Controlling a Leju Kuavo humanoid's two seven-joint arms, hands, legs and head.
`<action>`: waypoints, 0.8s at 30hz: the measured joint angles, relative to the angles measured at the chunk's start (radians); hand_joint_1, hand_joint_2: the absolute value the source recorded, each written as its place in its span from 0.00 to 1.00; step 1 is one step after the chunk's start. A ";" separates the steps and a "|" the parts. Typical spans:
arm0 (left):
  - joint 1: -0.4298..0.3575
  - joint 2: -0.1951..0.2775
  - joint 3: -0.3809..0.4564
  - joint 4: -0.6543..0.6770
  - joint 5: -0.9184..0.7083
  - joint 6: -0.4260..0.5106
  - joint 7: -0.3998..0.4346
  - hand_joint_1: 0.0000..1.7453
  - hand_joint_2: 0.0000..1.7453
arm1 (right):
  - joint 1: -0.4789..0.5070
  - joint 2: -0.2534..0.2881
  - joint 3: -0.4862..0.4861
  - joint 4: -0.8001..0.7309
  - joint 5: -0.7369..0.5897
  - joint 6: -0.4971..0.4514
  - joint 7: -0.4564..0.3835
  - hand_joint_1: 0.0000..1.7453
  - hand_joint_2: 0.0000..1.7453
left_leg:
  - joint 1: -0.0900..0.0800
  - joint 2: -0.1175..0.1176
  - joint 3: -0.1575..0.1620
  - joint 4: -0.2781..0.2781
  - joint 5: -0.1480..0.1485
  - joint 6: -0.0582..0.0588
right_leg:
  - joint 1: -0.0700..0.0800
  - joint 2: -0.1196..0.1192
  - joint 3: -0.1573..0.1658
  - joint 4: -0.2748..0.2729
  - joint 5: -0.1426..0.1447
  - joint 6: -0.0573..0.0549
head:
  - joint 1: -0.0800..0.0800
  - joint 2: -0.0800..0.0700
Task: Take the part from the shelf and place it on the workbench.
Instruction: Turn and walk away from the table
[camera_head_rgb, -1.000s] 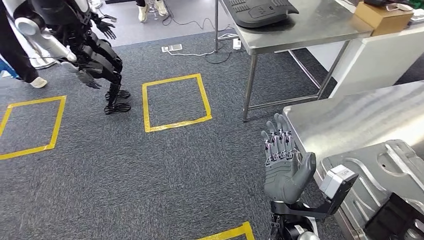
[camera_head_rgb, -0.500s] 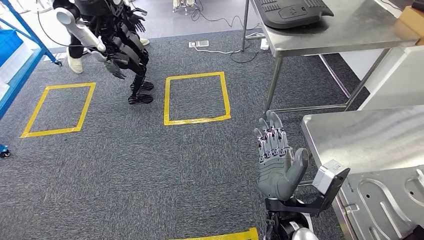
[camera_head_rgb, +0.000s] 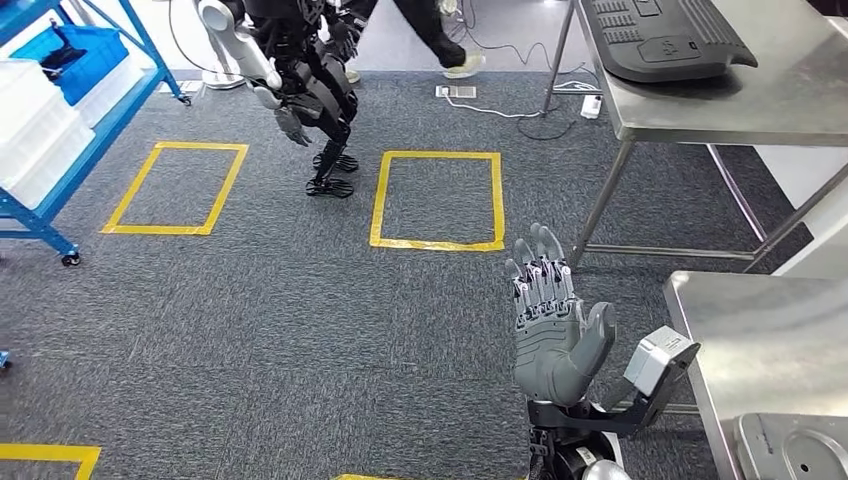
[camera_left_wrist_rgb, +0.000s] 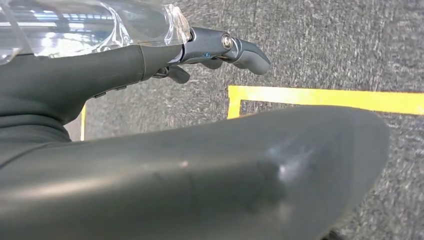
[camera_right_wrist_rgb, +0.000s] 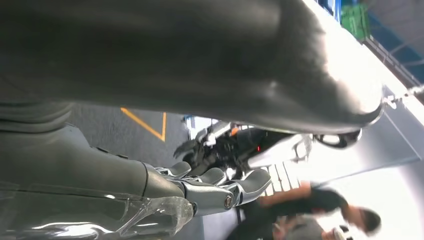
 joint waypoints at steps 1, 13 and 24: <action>-0.001 0.002 -0.001 0.000 0.000 0.002 0.003 0.00 0.00 | 0.000 0.001 0.000 0.000 0.000 0.001 0.000 0.00 0.00 | 0.001 -0.010 -0.004 0.008 -0.005 -0.007 | -0.003 0.012 0.020 -0.046 0.017 -0.002 | 0.001 0.000; 0.004 0.009 -0.024 0.001 0.000 0.005 0.006 0.00 0.00 | -0.001 0.026 0.001 0.001 -0.008 0.020 0.000 0.00 0.00 | 0.008 0.073 -0.145 0.272 -0.104 -0.035 | 0.013 -0.082 0.035 -0.072 0.014 -0.052 | -0.004 0.000; -0.003 0.012 -0.025 0.001 0.000 -0.008 -0.013 0.00 0.00 | -0.002 0.037 0.003 0.002 -0.008 0.034 0.000 0.00 0.00 | -0.005 0.076 0.009 -0.015 0.001 0.008 | 0.013 -0.047 -0.013 0.090 -0.094 -0.018 | 0.002 0.000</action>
